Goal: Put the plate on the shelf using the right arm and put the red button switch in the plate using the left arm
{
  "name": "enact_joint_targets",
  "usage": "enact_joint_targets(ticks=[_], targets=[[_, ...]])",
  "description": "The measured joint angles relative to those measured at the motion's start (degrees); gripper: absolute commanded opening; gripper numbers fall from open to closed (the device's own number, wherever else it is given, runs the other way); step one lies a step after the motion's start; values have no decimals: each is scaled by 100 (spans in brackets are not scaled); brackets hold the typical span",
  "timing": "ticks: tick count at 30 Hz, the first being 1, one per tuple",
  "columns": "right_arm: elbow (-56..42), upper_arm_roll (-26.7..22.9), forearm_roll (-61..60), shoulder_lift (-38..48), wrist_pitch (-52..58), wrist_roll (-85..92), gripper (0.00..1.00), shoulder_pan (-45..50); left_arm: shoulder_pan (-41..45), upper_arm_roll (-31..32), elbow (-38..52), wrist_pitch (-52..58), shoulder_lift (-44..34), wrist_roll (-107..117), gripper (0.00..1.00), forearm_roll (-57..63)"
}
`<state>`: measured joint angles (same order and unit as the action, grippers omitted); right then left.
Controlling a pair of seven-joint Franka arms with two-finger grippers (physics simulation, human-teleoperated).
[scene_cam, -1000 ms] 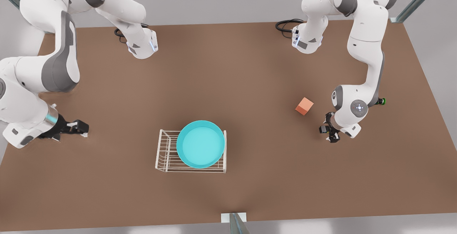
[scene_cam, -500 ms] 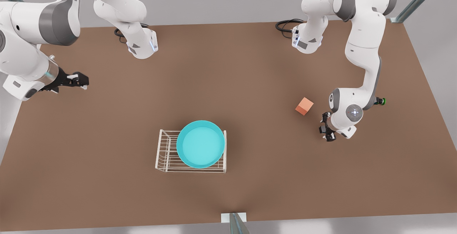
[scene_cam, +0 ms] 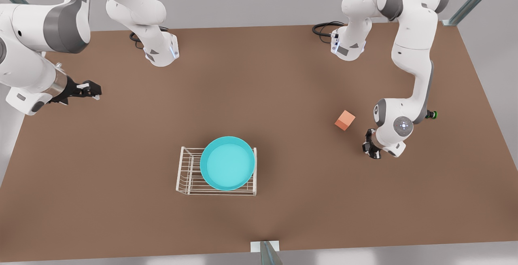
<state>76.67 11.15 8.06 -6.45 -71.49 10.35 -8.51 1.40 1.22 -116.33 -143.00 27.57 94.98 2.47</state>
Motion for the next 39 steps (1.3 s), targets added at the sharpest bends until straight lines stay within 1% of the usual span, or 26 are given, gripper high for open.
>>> enact_joint_targets(ticks=[3, 7, 8, 10, 13, 15, 18, 22, 29, 31, 32, 33, 34, 35, 36, 37, 39], targets=[[0, -27, -2, 6, -10, 30, 100, -2, 539, 0, 572, 353, -394, 98, 39, -18], [0, -60, -3, 13, -22, 64, 100, 5, 1401, 15, 1820, 1115, -388, 255, 39, -18], [3, -70, -3, 14, -24, 72, 100, 8, 1651, 24, 2362, 1406, -306, 302, 39, -19], [19, -93, -3, 24, -28, 86, 100, 12, 2118, 165, 3623, 2055, 143, 447, 39, -14], [41, -106, 3, 46, -36, 105, 100, -1, 2947, 292, 4674, 2705, 621, 676, 39, 20], [48, -109, 5, 49, -38, 116, 100, -1, 3466, 293, 5423, 2962, 1229, 802, 39, 65], [77, -122, 5, 50, -40, 130, 100, 10, 3804, 311, 5792, 3013, 1660, 960, 39, 93], [125, -159, 4, 50, -42, 146, 100, 18, 3902, 322, 6297, 2658, 2150, 1132, 40, 91], [208, -245, -3, 51, -35, 169, 100, -12, 3905, 364, 6547, 1736, 2394, 1327, 40, 11], [210, -247, -4, 55, -27, 173, 100, -9, 3921, 458, 6558, 1433, 2504, 1370, 41, 5], [211, -248, -6, 57, -22, 175, 100, -4, 3948, 484, 6562, 1260, 2579, 1388, 43, 3], [211, -248, -7, 58, -17, 176, 100, 3, 3972, 497, 6565, 1084, 2648, 1408, 54, 5], [211, -248, -8, 58, -12, 178, 100, 9, 3984, 496, 6568, 912, 2704, 1429, 55, 9], [211, -248, -9, 58, -7, 180, 100, 14, 3982, 483, 6595, 728, 2757, 1451, 64, 13], [211, -248, -10, 56, -5, 181, 100, 18, 3963, 471, 6645, 555, 2800, 1474, 88, 18], [211, -248, -10, 54, -3, 182, 100, 19, 3942, 461, 6683, 403, 2821, 1501, 100, 26], [211, -248, -11, 51, -3, 183, 100, 19, 3902, 440, 6713, 170, 2815, 1575, 100, 47]])
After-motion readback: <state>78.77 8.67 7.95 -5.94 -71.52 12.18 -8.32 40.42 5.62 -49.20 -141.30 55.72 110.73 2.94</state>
